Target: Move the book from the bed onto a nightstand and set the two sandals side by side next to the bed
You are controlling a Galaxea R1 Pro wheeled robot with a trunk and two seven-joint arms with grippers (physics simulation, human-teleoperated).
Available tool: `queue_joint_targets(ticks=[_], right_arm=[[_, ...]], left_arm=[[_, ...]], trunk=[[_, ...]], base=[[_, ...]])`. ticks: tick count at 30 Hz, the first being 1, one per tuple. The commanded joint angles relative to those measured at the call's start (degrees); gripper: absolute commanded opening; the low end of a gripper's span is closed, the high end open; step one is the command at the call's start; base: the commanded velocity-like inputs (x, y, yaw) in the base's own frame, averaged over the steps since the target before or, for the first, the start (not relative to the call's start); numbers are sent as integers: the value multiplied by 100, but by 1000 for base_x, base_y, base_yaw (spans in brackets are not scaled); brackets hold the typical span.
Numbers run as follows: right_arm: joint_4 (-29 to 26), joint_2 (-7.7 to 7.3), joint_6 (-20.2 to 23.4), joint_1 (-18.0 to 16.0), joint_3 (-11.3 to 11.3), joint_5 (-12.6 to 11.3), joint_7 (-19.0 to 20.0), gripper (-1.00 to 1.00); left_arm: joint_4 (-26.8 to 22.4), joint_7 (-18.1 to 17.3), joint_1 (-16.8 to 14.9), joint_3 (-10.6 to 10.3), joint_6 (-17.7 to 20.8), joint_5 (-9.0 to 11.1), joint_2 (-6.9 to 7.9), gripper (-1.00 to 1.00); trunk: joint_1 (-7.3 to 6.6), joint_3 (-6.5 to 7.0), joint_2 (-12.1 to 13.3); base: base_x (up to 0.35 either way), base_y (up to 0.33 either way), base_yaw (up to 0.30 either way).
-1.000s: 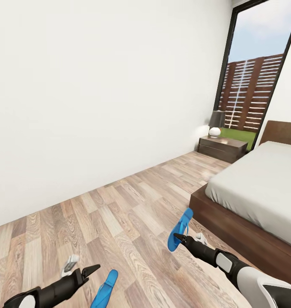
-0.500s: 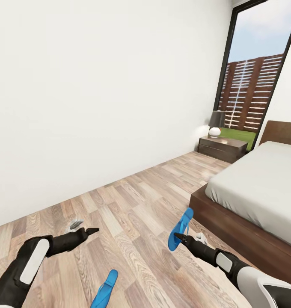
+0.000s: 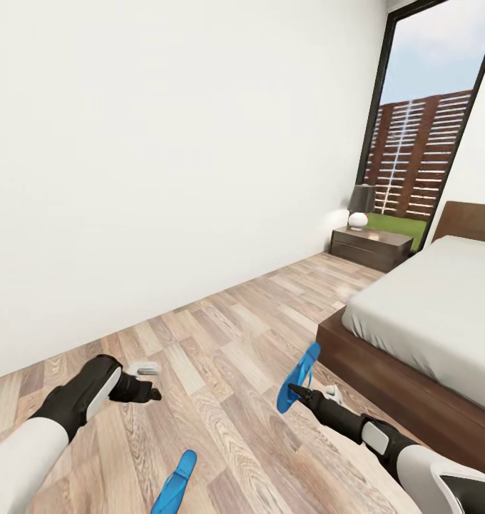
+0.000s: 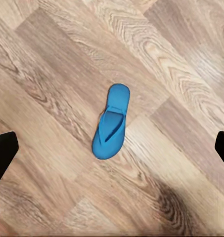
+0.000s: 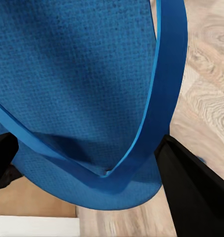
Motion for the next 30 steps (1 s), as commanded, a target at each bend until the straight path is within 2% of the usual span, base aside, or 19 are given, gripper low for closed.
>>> queue_joint_targets(ticks=[1, 3, 8, 9, 13, 19, 30], right_arm=[[3, -9, 64, -3, -45, 10, 61, -100], [8, -47, 68, -2, -41, 18, 135, -100], [10, -90, 70, -1, -40, 19, 172, -100], [11, -97, 70, -1, -38, 21, 174, -100], [11, -106, 71, -1, -36, 26, 182, -100], [11, -110, 63, -1, -35, 25, 216, -100], [11, -111, 50, -3, -35, 7, 254, -100]], left_arm=[[8, -59, -15, -119, 17, -5, 28, 100], [34, -279, -38, -474, 15, -78, 108, 100], [48, -423, -49, -853, 13, -111, 156, 100], [49, -441, -51, -992, 10, -115, 153, 100], [54, -466, -52, -1306, 4, -120, 143, 100], [83, -476, -53, -1481, -16, -126, 127, 100], [108, -479, -53, -1515, -129, -133, 119, 100]], trunk=[[-1, -6, -3], [-1, -6, -3], [-1, -6, -3], [-1, -6, -3], [87, -78, -163], [219, -186, -404], [460, -383, -845]], base=[[0, 0, 0], [0, 0, 0], [0, 0, 0], [0, 0, 0], [0, 0, 0], [0, 0, 0], [0, 0, 0]])
